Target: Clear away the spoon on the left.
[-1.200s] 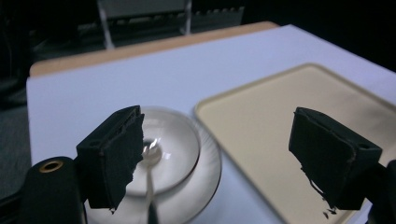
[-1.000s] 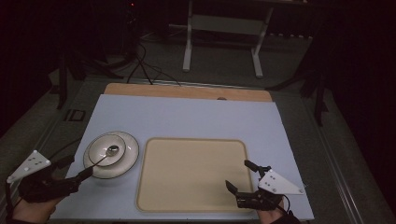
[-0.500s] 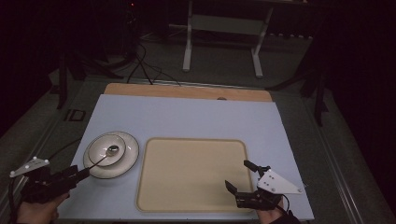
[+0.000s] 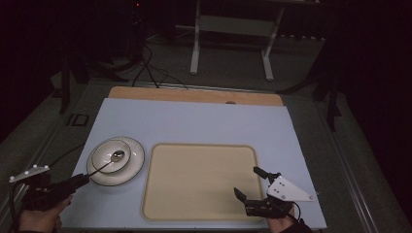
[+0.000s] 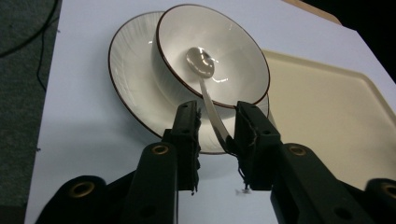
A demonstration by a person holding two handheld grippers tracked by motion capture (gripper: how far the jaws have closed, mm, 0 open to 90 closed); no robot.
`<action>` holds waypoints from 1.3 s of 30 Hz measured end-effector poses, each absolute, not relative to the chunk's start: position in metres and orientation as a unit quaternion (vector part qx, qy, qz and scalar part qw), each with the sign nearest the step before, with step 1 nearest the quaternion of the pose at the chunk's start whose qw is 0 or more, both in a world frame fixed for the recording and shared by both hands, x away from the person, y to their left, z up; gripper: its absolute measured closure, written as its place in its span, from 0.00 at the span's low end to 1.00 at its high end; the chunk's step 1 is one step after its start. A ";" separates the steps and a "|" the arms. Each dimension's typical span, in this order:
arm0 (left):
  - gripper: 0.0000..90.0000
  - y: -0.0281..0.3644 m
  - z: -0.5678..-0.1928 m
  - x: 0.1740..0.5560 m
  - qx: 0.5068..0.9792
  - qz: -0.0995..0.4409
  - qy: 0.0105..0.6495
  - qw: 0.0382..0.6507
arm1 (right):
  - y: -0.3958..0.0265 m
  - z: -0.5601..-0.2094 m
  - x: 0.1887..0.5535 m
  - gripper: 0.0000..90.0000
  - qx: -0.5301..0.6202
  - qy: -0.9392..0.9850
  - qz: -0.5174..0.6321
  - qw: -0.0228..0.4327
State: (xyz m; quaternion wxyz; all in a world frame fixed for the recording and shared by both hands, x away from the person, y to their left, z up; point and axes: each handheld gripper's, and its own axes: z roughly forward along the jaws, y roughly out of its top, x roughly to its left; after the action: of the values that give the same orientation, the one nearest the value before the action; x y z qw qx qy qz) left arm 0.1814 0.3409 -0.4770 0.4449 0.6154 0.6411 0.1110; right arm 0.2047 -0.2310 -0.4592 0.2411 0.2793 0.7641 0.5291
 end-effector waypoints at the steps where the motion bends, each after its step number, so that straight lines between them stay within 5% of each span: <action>1: 0.81 0.341 -0.477 0.181 0.614 0.113 0.643 0.444 | -0.231 -0.459 0.205 0.13 0.279 0.764 0.529 0.241; 24: 0.99 0.338 -0.469 0.176 0.612 0.186 0.634 0.435 | -0.231 -0.460 0.205 0.13 0.282 0.764 0.529 0.239; 39: 1.00 0.346 -0.449 0.180 0.615 0.201 0.617 0.448 | -0.232 -0.460 0.206 0.13 0.285 0.762 0.530 0.240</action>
State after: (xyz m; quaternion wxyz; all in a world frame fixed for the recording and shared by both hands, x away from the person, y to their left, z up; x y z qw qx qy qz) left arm 0.1798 0.3461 -0.4491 0.4479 0.6154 0.6168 0.2005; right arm 0.2061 -0.2320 -0.4595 0.2395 0.2849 0.7621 0.5298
